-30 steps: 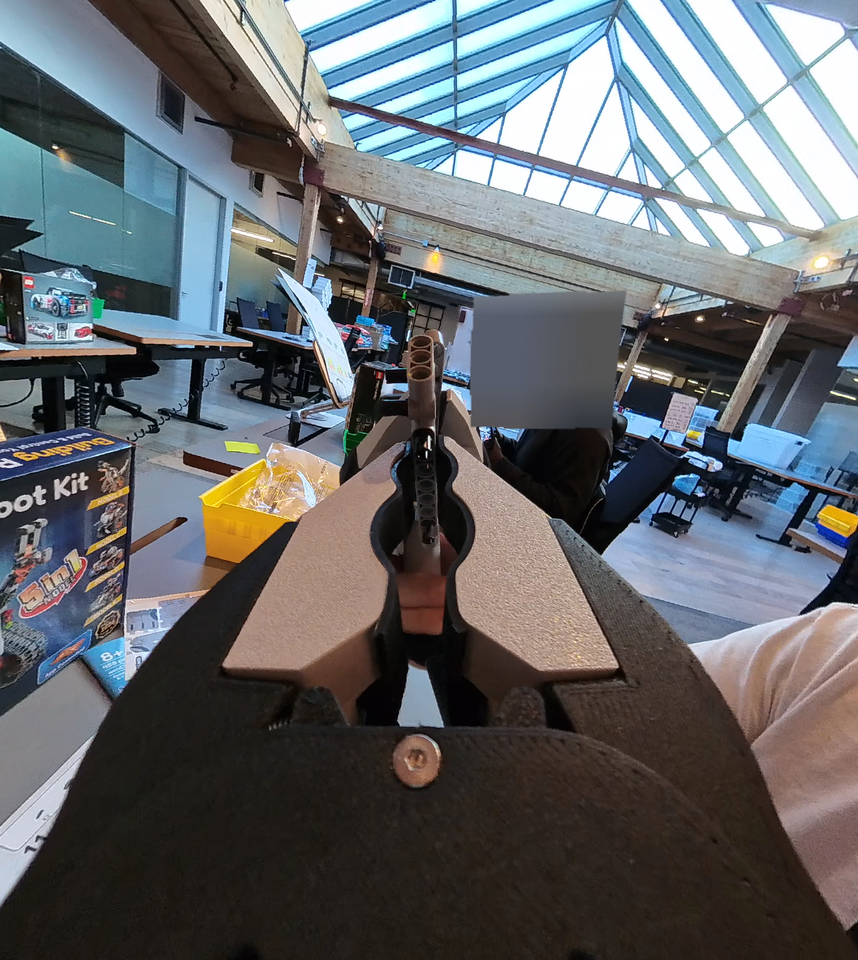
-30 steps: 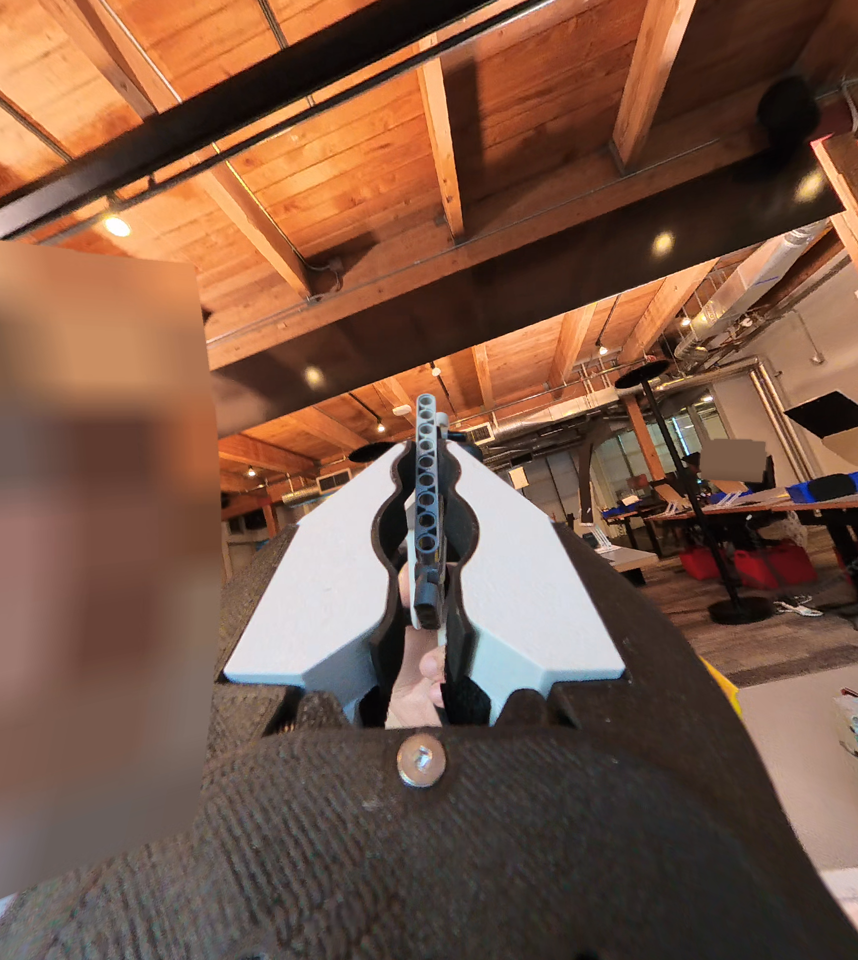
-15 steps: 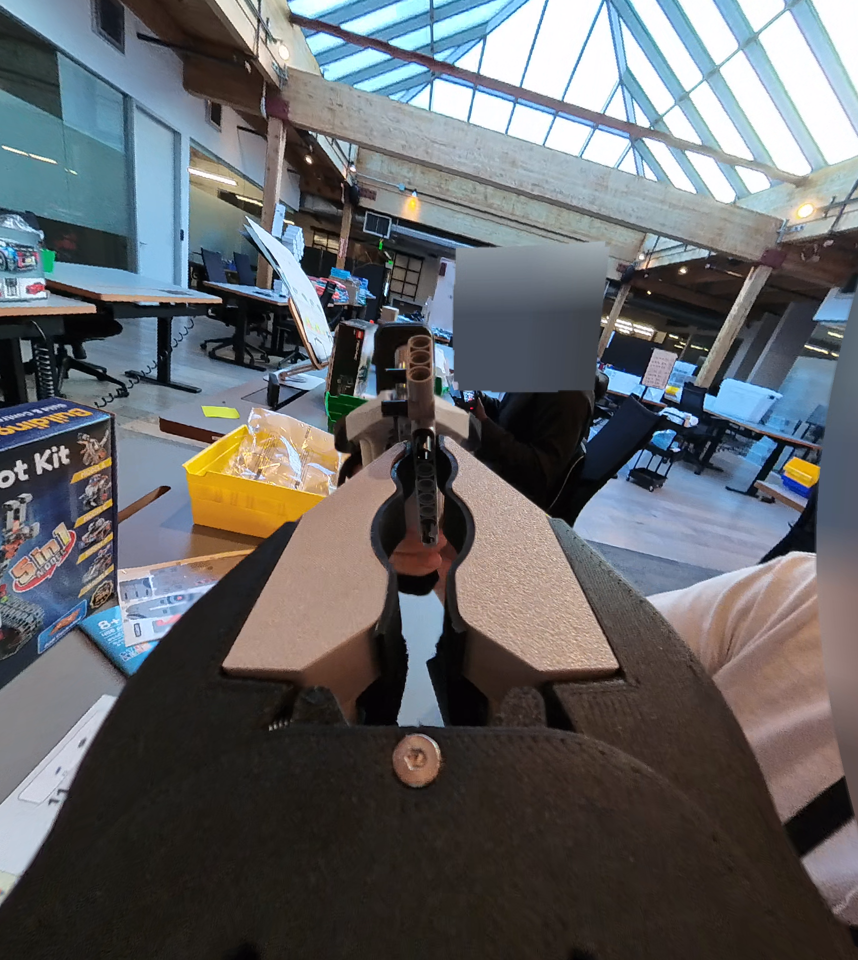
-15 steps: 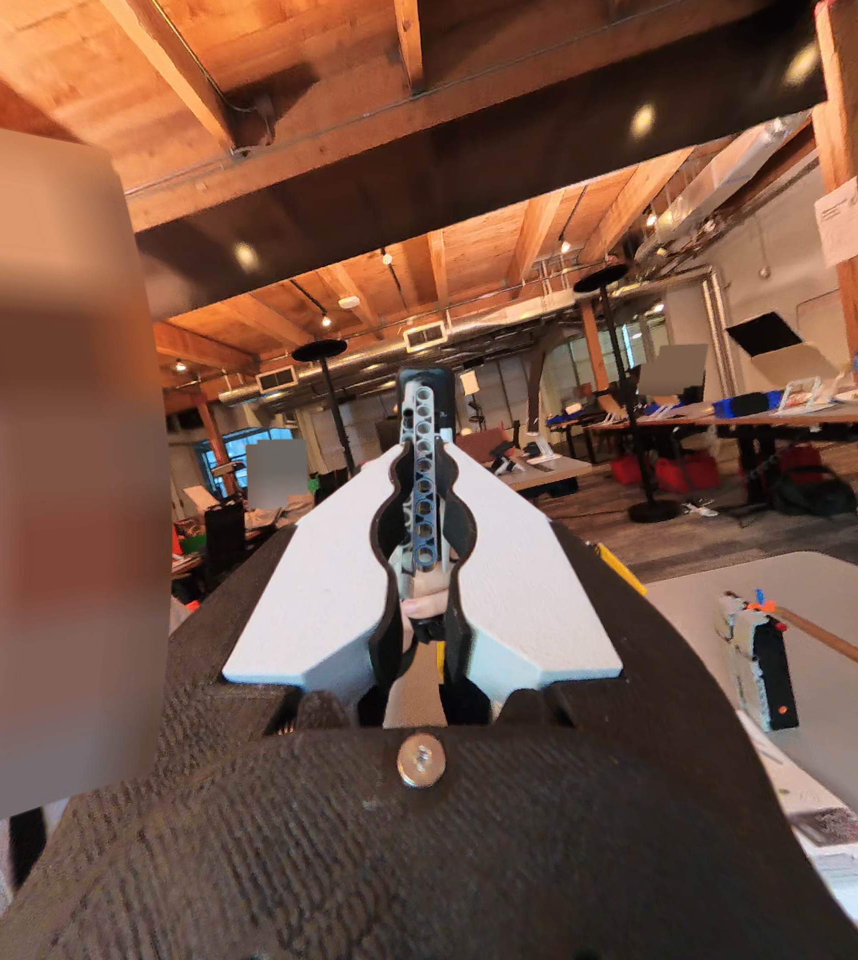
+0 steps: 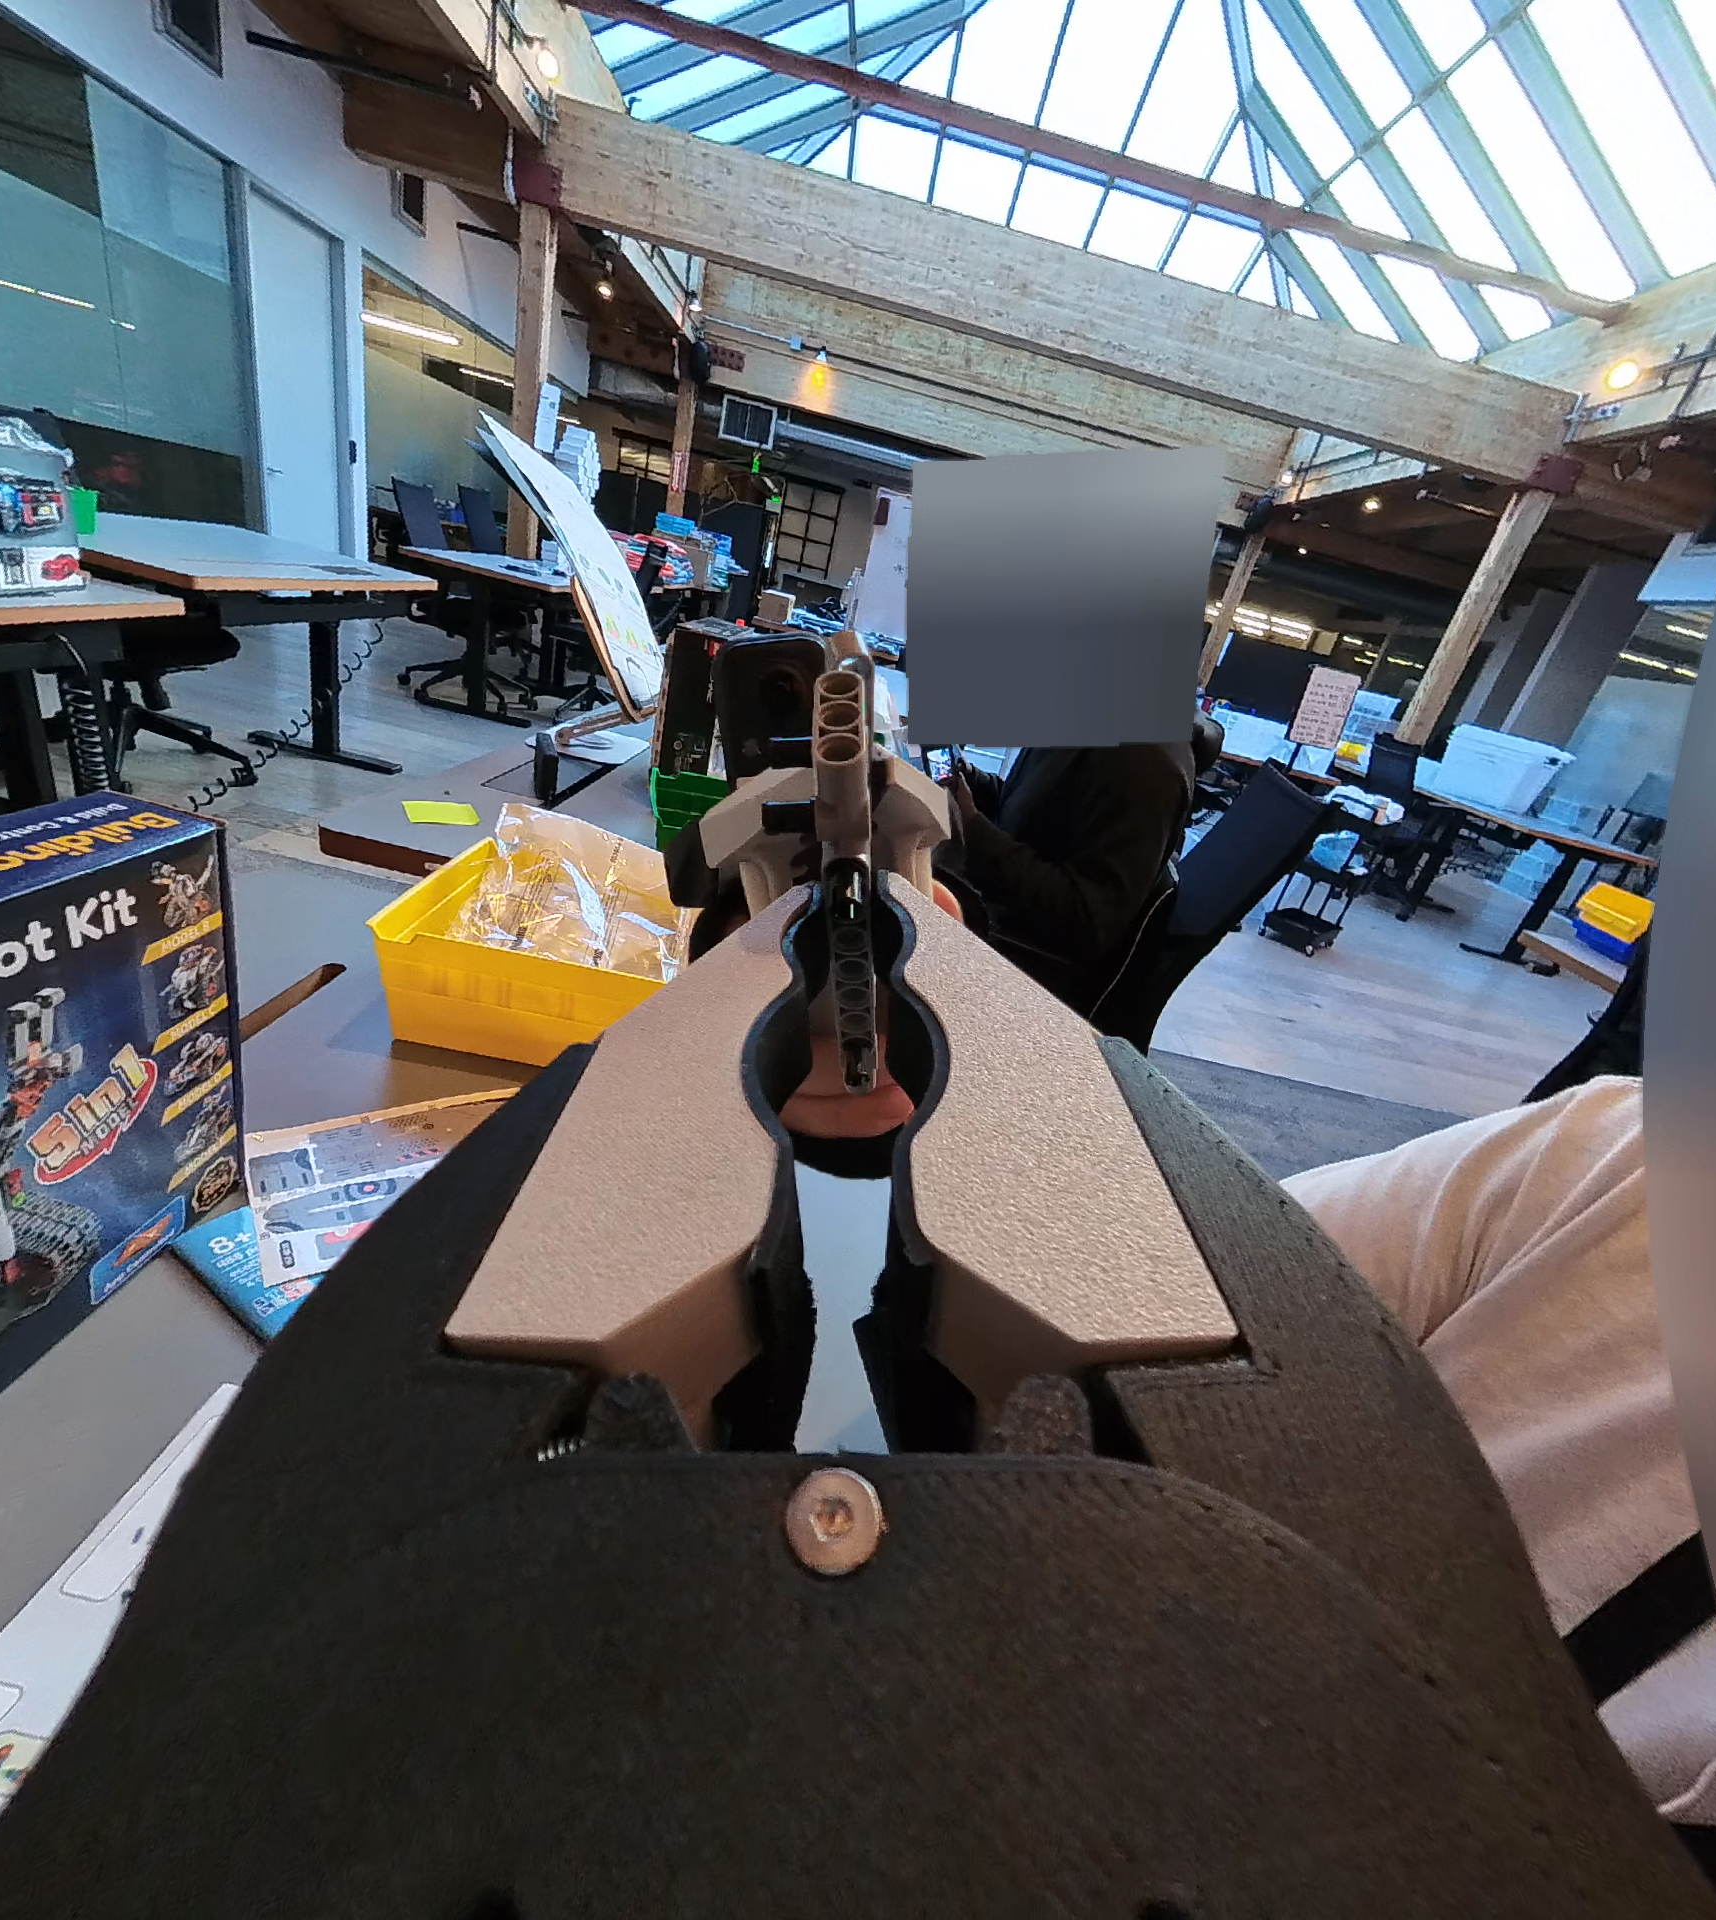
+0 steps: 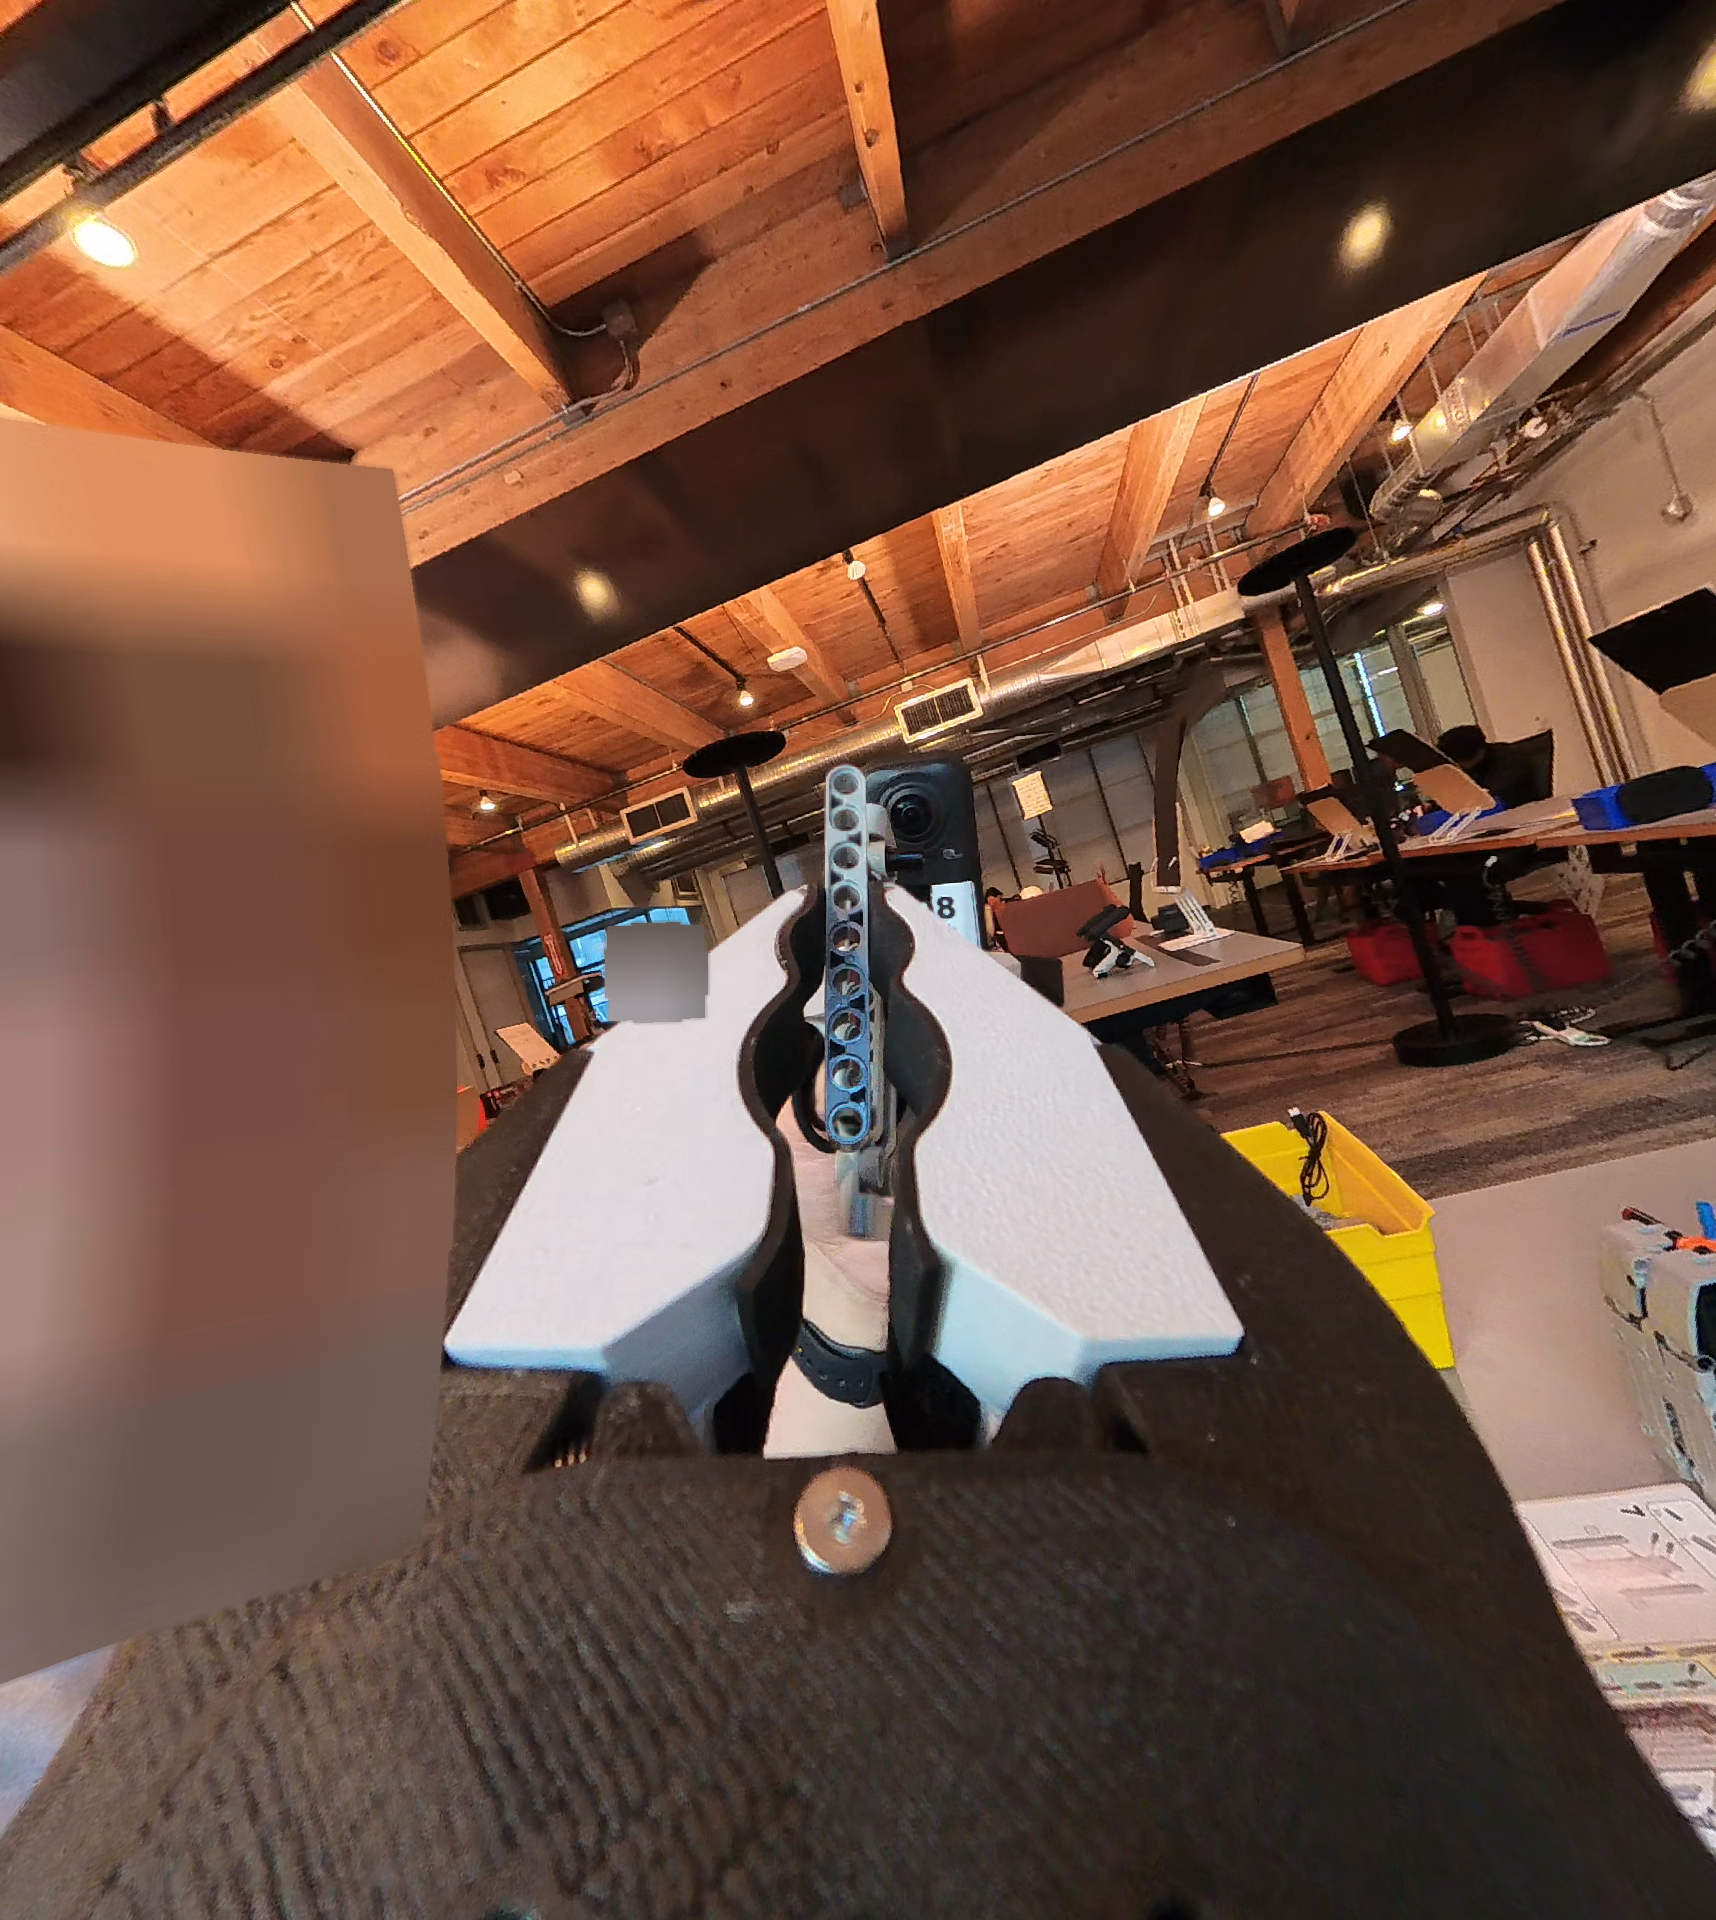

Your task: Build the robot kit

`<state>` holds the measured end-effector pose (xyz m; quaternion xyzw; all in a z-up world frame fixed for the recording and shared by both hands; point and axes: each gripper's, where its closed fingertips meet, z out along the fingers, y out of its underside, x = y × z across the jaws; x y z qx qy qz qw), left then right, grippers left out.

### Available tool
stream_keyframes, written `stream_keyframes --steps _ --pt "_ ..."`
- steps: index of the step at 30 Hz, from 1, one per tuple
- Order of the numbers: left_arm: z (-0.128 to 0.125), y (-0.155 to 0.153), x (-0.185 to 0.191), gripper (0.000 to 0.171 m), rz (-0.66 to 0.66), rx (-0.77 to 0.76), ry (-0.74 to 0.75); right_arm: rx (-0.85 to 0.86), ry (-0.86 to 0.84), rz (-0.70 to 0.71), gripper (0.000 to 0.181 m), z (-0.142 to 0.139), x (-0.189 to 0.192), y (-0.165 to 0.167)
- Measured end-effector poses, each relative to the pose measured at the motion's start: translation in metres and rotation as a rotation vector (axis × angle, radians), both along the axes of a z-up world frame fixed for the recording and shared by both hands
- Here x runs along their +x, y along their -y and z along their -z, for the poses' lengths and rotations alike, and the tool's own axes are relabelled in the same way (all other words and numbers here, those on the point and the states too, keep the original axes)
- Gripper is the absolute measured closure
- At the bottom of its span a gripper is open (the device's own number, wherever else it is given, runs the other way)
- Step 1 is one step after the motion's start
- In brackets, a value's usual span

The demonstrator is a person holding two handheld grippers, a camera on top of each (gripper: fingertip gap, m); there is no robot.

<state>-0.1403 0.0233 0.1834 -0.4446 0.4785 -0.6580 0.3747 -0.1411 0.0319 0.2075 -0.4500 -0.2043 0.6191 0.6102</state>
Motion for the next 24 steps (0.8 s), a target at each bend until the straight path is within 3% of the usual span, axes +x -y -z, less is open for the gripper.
stream_keyframes --steps 1,8,10,11,13,15,18,20,24 --pt "0.000 0.000 0.000 0.167 -0.004 0.003 0.000 0.000 0.010 -0.011 0.175 0.001 -0.001 0.001" --pt "0.001 0.001 -0.002 0.167 0.006 0.011 -0.013 -0.025 0.044 -0.055 0.175 0.006 -0.003 0.002" --pt "0.001 -0.004 -0.007 0.167 -0.009 0.018 -0.023 -0.029 0.152 -0.012 0.175 0.015 0.005 -0.003" --pt "-0.001 -0.009 -0.013 0.167 -0.028 0.016 -0.019 -0.061 0.307 0.069 0.175 0.036 0.012 -0.013" --pt "-0.006 -0.021 -0.032 0.167 -0.069 0.009 -0.006 -0.232 0.752 0.222 0.175 0.115 0.041 -0.038" --pt "-0.010 -0.031 -0.051 0.167 -0.106 0.011 -0.006 -0.446 1.133 0.167 0.175 0.204 0.062 -0.036" --pt "-0.011 -0.045 -0.068 0.168 -0.172 0.017 -0.007 -0.575 1.500 0.033 0.175 0.301 0.070 -0.004" --pt "-0.012 -0.048 -0.073 0.167 -0.183 0.018 -0.007 -0.567 1.642 0.021 0.175 0.335 0.074 0.012" --pt "-0.013 -0.047 -0.076 0.167 -0.154 -0.002 0.006 -0.518 1.726 0.037 0.175 0.356 0.075 0.024"
